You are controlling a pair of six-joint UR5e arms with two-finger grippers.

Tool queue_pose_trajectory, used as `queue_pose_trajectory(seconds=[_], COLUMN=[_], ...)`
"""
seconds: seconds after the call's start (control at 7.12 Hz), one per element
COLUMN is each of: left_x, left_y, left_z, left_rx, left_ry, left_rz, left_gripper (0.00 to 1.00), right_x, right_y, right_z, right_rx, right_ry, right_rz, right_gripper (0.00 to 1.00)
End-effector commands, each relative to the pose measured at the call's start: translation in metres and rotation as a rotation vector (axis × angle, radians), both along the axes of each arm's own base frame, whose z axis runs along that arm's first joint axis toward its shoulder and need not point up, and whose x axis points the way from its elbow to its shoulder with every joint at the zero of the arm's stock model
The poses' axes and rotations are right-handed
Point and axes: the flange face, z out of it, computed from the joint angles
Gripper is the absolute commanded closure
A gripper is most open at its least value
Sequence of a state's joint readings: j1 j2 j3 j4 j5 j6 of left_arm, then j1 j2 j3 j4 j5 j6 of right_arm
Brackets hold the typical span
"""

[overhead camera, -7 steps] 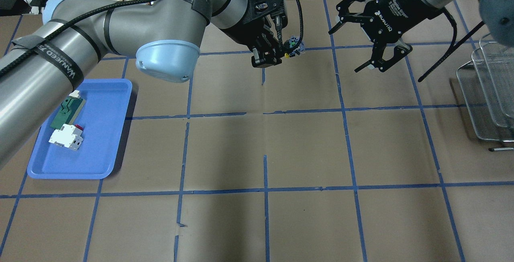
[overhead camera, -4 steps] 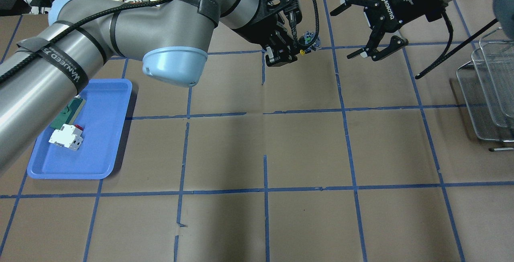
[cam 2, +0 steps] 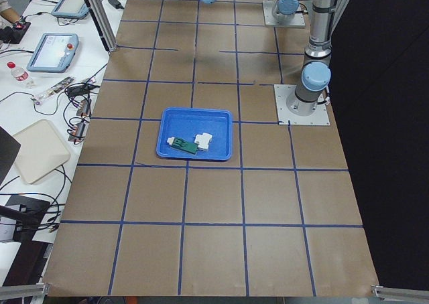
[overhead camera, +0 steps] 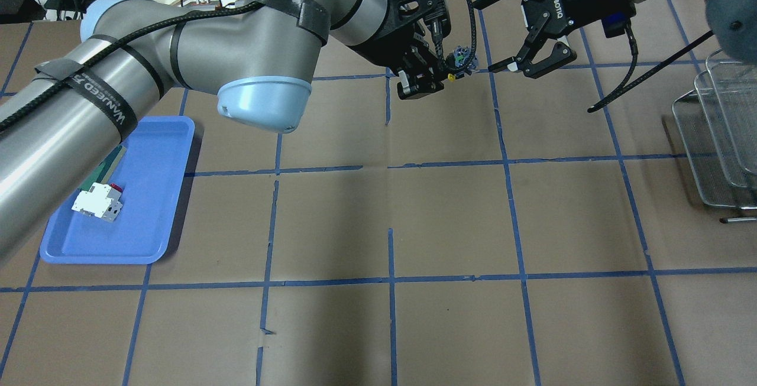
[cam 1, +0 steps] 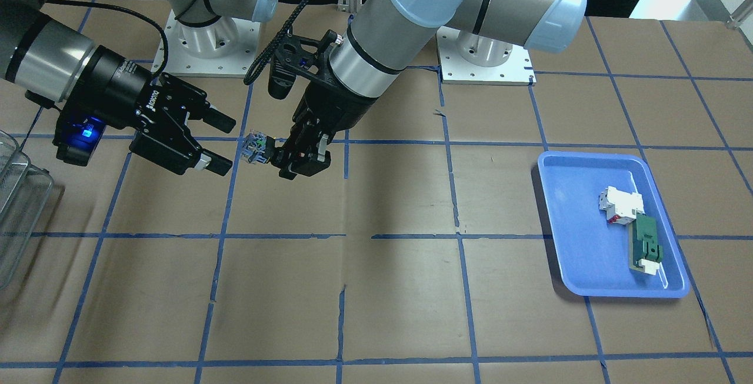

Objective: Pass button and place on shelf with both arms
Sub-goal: 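Raise the button with the left gripper while the right gripper approaches it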

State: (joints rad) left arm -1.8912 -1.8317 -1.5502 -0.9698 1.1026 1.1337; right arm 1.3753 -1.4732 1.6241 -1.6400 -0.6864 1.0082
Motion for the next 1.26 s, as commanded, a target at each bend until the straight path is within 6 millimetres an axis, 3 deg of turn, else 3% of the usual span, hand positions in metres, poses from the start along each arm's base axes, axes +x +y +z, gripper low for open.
queue_pose_trajectory(seconds=[0.0,0.56,0.84,1.12], left_x=[0.0,0.0,0.001,0.001], left_y=[0.001,0.002,0.003,0.005], left_z=[0.001,0.001,0.002,0.004], left_rx=[0.014,0.015,0.014,0.013], left_ry=[0.005,0.007,0.008,0.01], left_rz=[0.021,0.023,0.023,0.024], left_gripper=[1.0,1.0,1.0,1.0], right_x=[0.0,0.004,0.022,0.026], right_y=[-0.007,-0.01,-0.006,-0.008], right_z=[-0.017,-0.026,-0.026,-0.03], right_rx=[0.048,0.12,0.138,0.14], right_ry=[-0.018,-0.022,-0.023,-0.021], right_rz=[-0.014,-0.05,-0.033,-0.025], right_gripper=[0.0,0.0,0.0,0.0])
